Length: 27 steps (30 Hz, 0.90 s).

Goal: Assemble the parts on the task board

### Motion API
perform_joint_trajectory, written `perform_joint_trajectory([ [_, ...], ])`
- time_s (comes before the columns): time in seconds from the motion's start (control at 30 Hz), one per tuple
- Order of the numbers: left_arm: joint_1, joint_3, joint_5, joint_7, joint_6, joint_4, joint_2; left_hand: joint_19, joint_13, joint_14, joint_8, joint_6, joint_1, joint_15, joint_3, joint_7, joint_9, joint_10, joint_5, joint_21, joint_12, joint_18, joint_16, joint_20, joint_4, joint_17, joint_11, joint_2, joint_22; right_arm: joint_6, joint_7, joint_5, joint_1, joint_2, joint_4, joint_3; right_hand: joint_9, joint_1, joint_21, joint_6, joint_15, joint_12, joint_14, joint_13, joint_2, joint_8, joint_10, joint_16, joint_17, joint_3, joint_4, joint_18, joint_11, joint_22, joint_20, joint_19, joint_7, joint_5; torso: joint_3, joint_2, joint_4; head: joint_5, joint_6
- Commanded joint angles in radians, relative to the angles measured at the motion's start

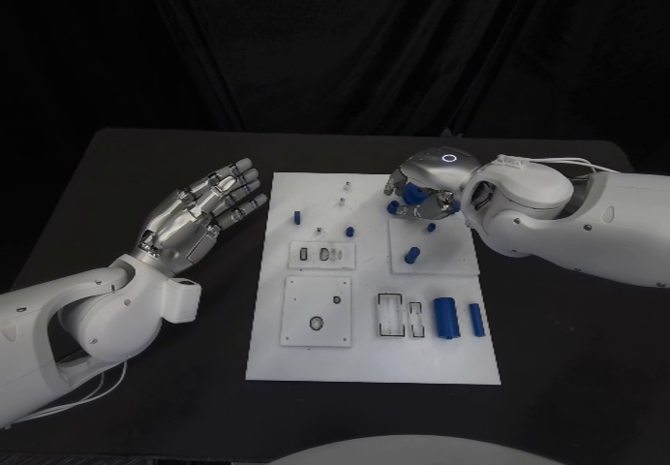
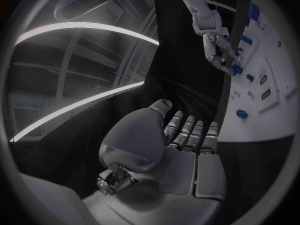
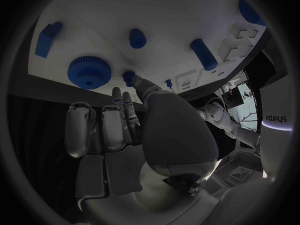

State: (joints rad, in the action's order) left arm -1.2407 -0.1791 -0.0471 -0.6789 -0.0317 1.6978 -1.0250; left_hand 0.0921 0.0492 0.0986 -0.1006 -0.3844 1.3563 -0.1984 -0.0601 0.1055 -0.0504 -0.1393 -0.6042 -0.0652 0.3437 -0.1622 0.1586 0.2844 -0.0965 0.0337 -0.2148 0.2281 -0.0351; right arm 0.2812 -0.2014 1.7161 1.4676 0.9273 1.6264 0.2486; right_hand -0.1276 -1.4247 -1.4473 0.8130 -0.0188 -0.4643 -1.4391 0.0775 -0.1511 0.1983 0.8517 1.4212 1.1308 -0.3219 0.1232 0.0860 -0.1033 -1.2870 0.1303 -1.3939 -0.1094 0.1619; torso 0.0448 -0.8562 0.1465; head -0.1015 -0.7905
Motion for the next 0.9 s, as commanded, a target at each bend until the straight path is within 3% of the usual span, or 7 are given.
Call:
perform_joint_trajectory([
  [0.03, -0.002, -0.001, -0.002, -0.267, -0.020, -0.001, 0.002, 0.002, 0.000, 0.002, -0.004, -0.006, -0.013, -0.008, -0.008, 0.005, -0.002, 0.004, -0.005, -0.005, 0.004, 0.009, 0.006, 0.004, 0.002, 0.001, -0.005, 0.001, -0.001, 0.026, 0.004, 0.009, -0.005, -0.006, -0.005, -0.001, -0.002, 0.002, 0.003, 0.006, 0.005, 0.010, -0.001, 0.000, 0.006, -0.006, 0.014, -0.007, -0.002, -0.008, 0.002, -0.019, 0.002, -0.001, -0.007, 0.000, -0.002, -0.001, 0.0011, 0.000, 0.0004, -0.001, -0.002],
  [0.27, -0.002, -0.002, -0.002, -0.265, -0.023, -0.005, 0.005, 0.002, 0.000, 0.001, -0.003, -0.005, -0.013, -0.010, -0.012, 0.007, -0.001, 0.006, -0.005, -0.005, 0.004, 0.010, 0.006, 0.004, 0.004, 0.001, -0.007, 0.001, -0.001, 0.026, 0.010, 0.009, -0.015, -0.020, -0.018, -0.001, -0.012, -0.008, -0.001, 0.035, 0.001, 0.030, -0.012, -0.005, 0.017, -0.009, 0.075, -0.006, 0.012, -0.043, 0.009, -0.022, 0.005, -0.015, -0.004, -0.011, -0.013, 0.019, 0.0020, 0.001, 0.0005, -0.001, -0.006],
  [0.5, -0.002, -0.003, -0.002, -0.262, -0.026, -0.008, 0.006, 0.003, 0.000, 0.002, -0.004, -0.007, -0.014, -0.011, -0.015, 0.008, -0.002, 0.006, -0.005, -0.006, 0.005, 0.011, 0.008, 0.005, 0.005, 0.001, -0.008, 0.001, -0.002, 0.017, 0.013, 0.009, -0.021, -0.029, -0.028, -0.001, -0.035, -0.016, -0.004, 0.106, 0.008, 0.056, -0.019, -0.008, 0.024, 0.012, 0.136, -0.008, 0.019, -0.075, 0.008, -0.024, 0.015, -0.025, -0.010, -0.020, -0.020, 0.027, 0.0023, 0.001, 0.0006, -0.002, -0.008],
  [0.6, -0.002, -0.003, -0.002, -0.261, -0.027, -0.008, 0.006, 0.003, 0.000, 0.002, -0.004, -0.007, -0.014, -0.011, -0.015, 0.008, -0.002, 0.006, -0.005, -0.006, 0.005, 0.011, 0.008, 0.005, 0.005, 0.001, -0.008, 0.001, -0.002, 0.010, 0.012, 0.009, -0.022, -0.031, -0.029, -0.001, -0.052, -0.020, -0.006, 0.151, 0.016, 0.068, -0.023, -0.008, 0.030, 0.030, 0.171, -0.009, 0.024, -0.086, 0.004, -0.025, 0.024, -0.032, -0.016, -0.024, -0.022, 0.027, 0.0028, 0.001, 0.0010, -0.002, -0.009],
  [0.9, -0.002, -0.004, -0.002, -0.256, -0.031, -0.007, 0.006, 0.004, 0.000, 0.002, -0.005, -0.009, -0.016, -0.013, -0.020, 0.010, -0.002, 0.006, -0.004, -0.006, 0.008, 0.012, 0.011, 0.005, 0.007, 0.002, -0.011, 0.000, -0.002, 0.020, 0.018, 0.009, -0.024, -0.031, -0.029, -0.001, -0.080, -0.049, -0.006, 0.200, 0.028, 0.096, -0.026, -0.005, 0.047, 0.046, 0.236, -0.015, 0.024, -0.111, -0.028, -0.026, 0.038, -0.036, -0.029, -0.027, -0.018, 0.052, 0.0022, 0.002, 0.0013, -0.002, -0.005],
])
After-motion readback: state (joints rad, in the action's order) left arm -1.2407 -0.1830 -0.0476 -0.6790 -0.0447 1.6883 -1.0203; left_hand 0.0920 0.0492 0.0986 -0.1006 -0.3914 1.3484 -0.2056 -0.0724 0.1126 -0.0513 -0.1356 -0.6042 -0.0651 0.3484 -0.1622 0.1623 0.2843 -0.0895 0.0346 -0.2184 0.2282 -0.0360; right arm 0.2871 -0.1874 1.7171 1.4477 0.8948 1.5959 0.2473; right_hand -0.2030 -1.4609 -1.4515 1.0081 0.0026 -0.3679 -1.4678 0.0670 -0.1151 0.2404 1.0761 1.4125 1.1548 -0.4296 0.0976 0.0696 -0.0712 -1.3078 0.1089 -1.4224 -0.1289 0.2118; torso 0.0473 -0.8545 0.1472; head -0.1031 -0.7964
